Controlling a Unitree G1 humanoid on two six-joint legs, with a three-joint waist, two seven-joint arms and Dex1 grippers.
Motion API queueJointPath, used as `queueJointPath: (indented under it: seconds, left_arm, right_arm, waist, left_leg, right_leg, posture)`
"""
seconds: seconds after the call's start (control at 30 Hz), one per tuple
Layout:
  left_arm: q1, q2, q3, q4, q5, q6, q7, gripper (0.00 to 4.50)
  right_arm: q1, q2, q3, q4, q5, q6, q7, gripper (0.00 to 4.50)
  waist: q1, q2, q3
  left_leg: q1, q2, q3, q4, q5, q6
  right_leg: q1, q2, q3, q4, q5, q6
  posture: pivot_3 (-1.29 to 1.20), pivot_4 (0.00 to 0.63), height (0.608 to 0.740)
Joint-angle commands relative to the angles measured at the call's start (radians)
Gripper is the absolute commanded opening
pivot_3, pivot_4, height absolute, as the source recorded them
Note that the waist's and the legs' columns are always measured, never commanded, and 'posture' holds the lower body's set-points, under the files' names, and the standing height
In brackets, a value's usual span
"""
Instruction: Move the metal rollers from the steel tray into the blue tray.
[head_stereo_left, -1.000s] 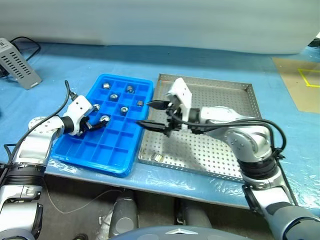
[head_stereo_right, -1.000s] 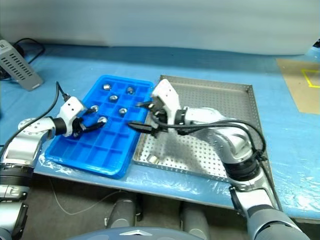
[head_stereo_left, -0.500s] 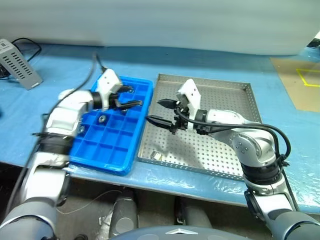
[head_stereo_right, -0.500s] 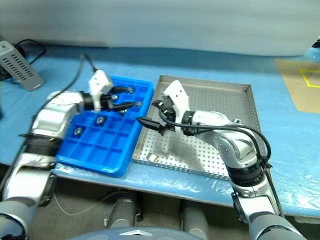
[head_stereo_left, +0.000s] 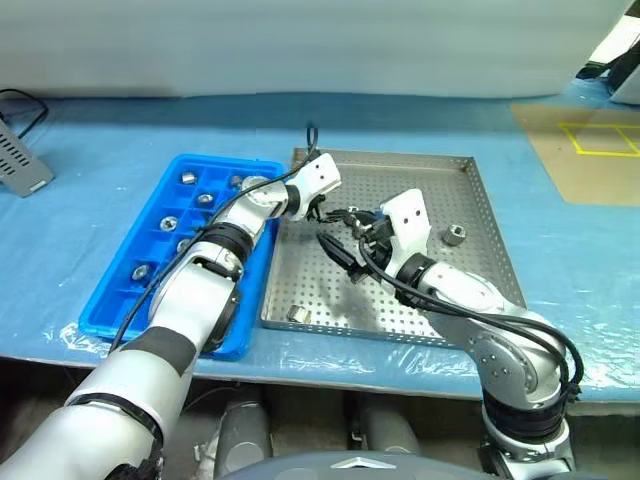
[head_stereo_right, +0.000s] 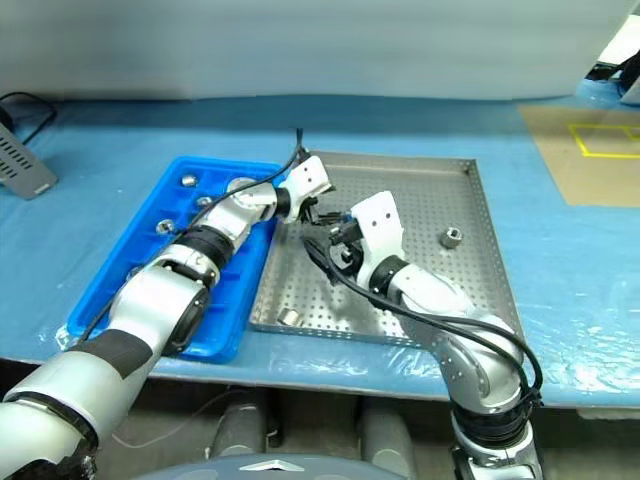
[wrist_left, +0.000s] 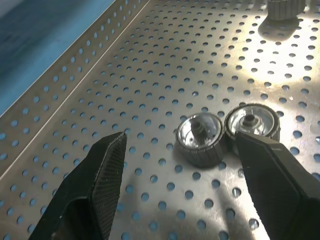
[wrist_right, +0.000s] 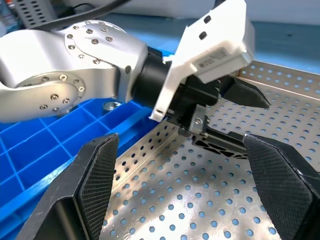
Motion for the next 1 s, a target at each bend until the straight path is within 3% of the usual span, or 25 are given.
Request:
queueJointPath:
  seconds: [0.03, 0.13, 0.33, 0.47, 0.6, 0.73, 0.9, 1.0]
  left_arm:
    - [-0.059, -0.008, -0.029, 0.05, 0.071, -0.08, 0.018, 3.64]
    - [-0.095, -0.003, -0.072, 0.092, 0.148, -0.07, 0.028, 3.64]
    - [-0.123, -0.03, -0.042, 0.112, 0.156, -0.056, -0.025, 3.64]
    - [-0.093, -0.028, -0.02, 0.078, 0.109, -0.12, -0.289, 3.64]
    - [-0.026, 0.039, -0.003, -0.018, 0.052, -0.191, -0.535, 3.64]
    - [0.038, 0.138, 0.028, -0.211, -0.073, -0.097, -0.754, 3.64]
    - [0.14, 0.345, -0.163, -0.662, -0.418, 0.263, -0.773, 3.64]
    - [0.19, 0.523, -0.321, -0.84, -0.5, 0.256, -0.773, 3.64]
  right_arm:
    - [0.007, -0.012, -0.019, -0.049, -0.003, 0.007, -0.001, 4.16]
    - [0.024, -0.105, -0.16, -0.01, 0.04, -0.021, 0.098, 4.16]
    - [0.055, -0.1, -0.146, -0.008, 0.019, -0.038, 0.083, 4.16]
    - [0.194, -0.203, -0.237, 0.203, -0.028, -0.277, 0.271, 4.16]
    - [0.298, -0.229, -0.257, 0.324, -0.052, -0.467, 0.383, 4.16]
    - [0.338, -0.232, -0.261, 0.398, -0.081, -0.569, 0.433, 4.16]
    - [0.334, -0.23, -0.222, 0.491, -0.124, -0.652, 0.481, 4.16]
    - [0.323, -0.226, -0.212, 0.522, -0.136, -0.68, 0.5, 4.16]
  waist:
    - [-0.003, 0.0, 0.0]
    - [0.0, 0.0, 0.0]
    - [-0.005, 0.0, 0.0]
    - [-0.001, 0.0, 0.0]
    - [-0.019, 0.0, 0.0]
    - [-0.04, 0.0, 0.001]
    - [-0.044, 0.001, 0.001]
    - [-0.046, 0.002, 0.001]
  left_leg:
    - [0.0, 0.0, 0.0, 0.0, 0.0, 0.0]
    - [0.001, -0.001, 0.0, 0.001, -0.001, 0.002]
    - [0.002, -0.001, 0.0, 0.004, -0.005, 0.008]
    - [0.002, -0.001, 0.001, 0.006, -0.01, 0.017]
    - [0.002, -0.001, 0.002, 0.011, -0.015, 0.024]
    - [0.002, 0.0, 0.001, 0.014, -0.014, 0.023]
    - [0.003, 0.001, 0.002, 0.015, -0.014, 0.022]
    - [0.003, 0.001, 0.003, 0.014, -0.014, 0.023]
  right_leg:
    - [0.0, 0.0, 0.0, 0.0, 0.0, 0.0]
    - [0.004, -0.001, 0.001, -0.004, -0.001, -0.001]
    - [0.009, -0.001, 0.001, -0.011, 0.001, 0.001]
    - [0.013, -0.002, 0.001, -0.014, 0.001, 0.001]
    - [0.014, -0.005, 0.002, -0.015, 0.001, 0.001]
    - [0.014, -0.005, 0.001, -0.014, 0.001, 0.0]
    - [0.015, -0.005, 0.001, -0.012, 0.001, -0.001]
    - [0.014, -0.005, 0.001, -0.013, 0.001, -0.001]
  posture:
    - [-0.45, 0.15, 0.74]
    - [-0.47, 0.15, 0.74]
    - [-0.51, 0.15, 0.74]
    - [-0.53, 0.15, 0.74]
    - [-0.54, 0.15, 0.74]
    - [-0.52, 0.15, 0.74]
    - [-0.49, 0.15, 0.74]
    - [-0.48, 0.15, 0.74]
